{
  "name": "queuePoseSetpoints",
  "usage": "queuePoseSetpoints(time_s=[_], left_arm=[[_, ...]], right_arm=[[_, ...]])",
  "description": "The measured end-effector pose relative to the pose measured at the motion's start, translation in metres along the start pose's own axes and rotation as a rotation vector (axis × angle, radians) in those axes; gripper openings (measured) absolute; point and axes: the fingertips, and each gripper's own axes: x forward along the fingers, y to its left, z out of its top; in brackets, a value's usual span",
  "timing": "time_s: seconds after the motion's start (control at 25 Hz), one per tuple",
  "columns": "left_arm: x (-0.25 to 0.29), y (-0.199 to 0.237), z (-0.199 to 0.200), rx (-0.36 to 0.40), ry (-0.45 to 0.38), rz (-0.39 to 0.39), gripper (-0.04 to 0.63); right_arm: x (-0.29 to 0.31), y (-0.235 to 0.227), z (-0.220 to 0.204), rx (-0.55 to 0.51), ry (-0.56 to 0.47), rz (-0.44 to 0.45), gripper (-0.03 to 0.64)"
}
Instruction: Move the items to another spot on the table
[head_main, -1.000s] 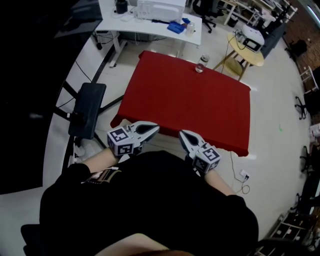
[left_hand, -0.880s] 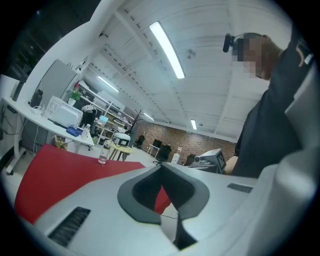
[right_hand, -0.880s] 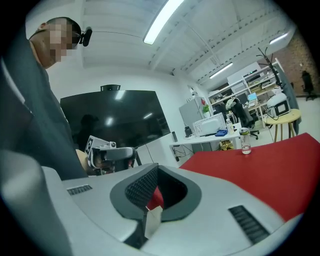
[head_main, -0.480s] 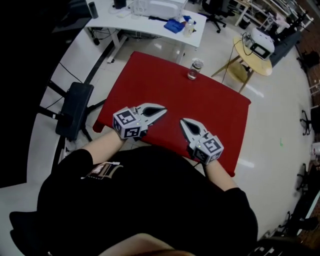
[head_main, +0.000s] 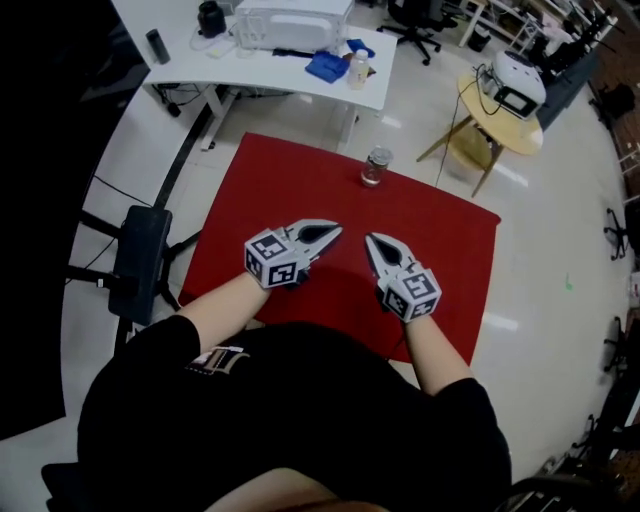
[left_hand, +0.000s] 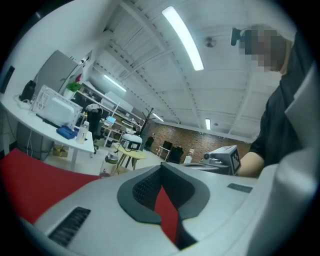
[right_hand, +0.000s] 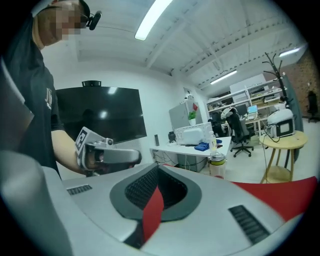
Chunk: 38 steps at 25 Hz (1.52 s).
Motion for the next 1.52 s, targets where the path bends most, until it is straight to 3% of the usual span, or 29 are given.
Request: queuePoseSetpoints(time_s=[0.2, 0.44, 0.68, 0.92, 1.16, 1.52], left_arm=[[0.0, 0.02, -0.025, -0.035, 0.047, 0.003, -0.008], [-0.007, 0.039, -0.04, -0.045, 0.065, 0.015, -0.008], [-0.018, 0.053, -0.053, -0.084, 0.061, 0.037, -0.008], [-0.025, 0.062, -0.065, -0.089, 0.081, 0.046, -0.008], [-0.028, 0.064, -0.076, -0.099, 0.1, 0.049, -0.008], [-0.028, 0.064, -0.075, -0.091, 0.096, 0.053, -0.008]], right_arm=[[0.044, -0.063, -0.002, -0.031, -0.003, -0.157, 0.025], [0.112, -0.153, -0.019, -0.088, 0.066, -0.265, 0.237], [0.161, -0.222, -0.051, -0.129, 0.177, -0.381, 0.333], [0.188, -0.256, -0.063, -0.048, 0.176, -0.443, 0.376], [0.207, -0.274, -0.07, -0.038, 0.205, -0.49, 0.376], [0.202, -0.273, -0.067, -0.071, 0.215, -0.458, 0.342]])
